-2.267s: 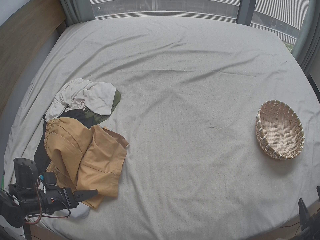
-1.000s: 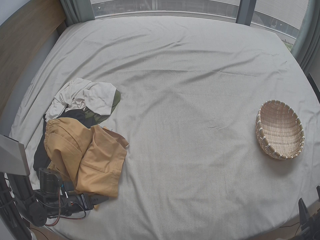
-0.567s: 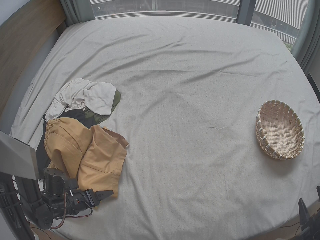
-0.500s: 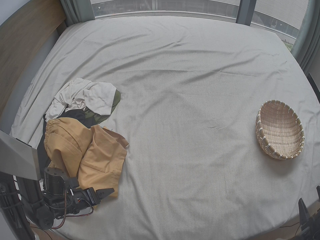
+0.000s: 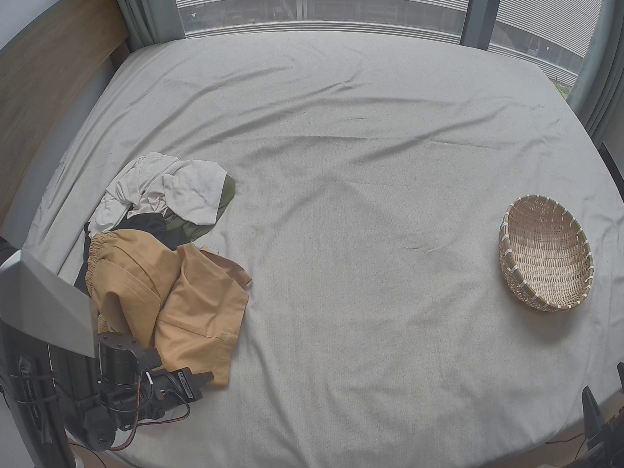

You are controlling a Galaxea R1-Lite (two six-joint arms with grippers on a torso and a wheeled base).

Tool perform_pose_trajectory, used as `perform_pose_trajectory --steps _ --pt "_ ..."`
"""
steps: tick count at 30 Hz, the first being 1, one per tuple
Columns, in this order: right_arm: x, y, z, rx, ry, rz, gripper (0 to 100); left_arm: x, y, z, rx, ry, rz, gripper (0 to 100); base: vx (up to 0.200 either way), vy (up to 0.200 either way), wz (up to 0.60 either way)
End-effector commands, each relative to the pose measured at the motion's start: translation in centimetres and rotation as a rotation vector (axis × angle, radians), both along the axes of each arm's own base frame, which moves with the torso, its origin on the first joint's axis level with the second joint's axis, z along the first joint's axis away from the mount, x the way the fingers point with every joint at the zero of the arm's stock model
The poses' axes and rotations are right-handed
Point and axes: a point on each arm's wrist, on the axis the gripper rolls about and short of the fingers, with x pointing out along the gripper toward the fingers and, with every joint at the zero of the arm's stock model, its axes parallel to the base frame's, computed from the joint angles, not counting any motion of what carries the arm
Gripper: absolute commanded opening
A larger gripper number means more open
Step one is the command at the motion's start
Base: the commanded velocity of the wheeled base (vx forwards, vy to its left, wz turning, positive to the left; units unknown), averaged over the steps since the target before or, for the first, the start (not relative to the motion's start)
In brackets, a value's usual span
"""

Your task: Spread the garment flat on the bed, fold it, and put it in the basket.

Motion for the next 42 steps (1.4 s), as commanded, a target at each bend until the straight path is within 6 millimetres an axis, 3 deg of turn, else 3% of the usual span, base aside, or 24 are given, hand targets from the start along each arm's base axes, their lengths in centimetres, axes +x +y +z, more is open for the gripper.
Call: perform_pose_trajectory --steps 1,7,9,12,19,26,42 --pt "0.0 0.0 -0.5 0.000 0.002 0.000 100 0.3 -0.6 0.2 -0.008 -0.022 -0.019 0 0.000 0.000 0.00" --pt "0.0 0.0 -0.5 0.000 0.002 0.000 100 0.6 -2.5 2.3 -0.086 -0.115 -0.068 0 0.000 0.000 0.00" --pt "0.0 0.0 -0.5 0.000 0.002 0.000 100 0.8 -4.5 4.2 -0.200 -0.171 -0.101 0 0.000 0.000 0.00" --pt "0.0 0.0 -0.5 0.000 0.002 0.000 100 0.8 -6.3 5.2 -0.266 -0.198 -0.143 0 0.000 0.000 0.00" --pt "0.0 0.0 -0.5 0.000 0.002 0.000 100 0.7 -10.8 3.9 -0.281 -0.186 -0.279 0 0.000 0.000 0.00" --pt "0.0 0.0 -0.5 0.000 0.002 0.000 100 2.0 -14.7 1.9 -0.295 -0.196 -0.356 0 0.000 0.000 0.00" --pt "0.0 0.0 -0.5 0.002 0.002 0.000 100 1.5 -20.9 1.8 -0.371 -0.259 -0.511 0 0.000 0.000 0.00"
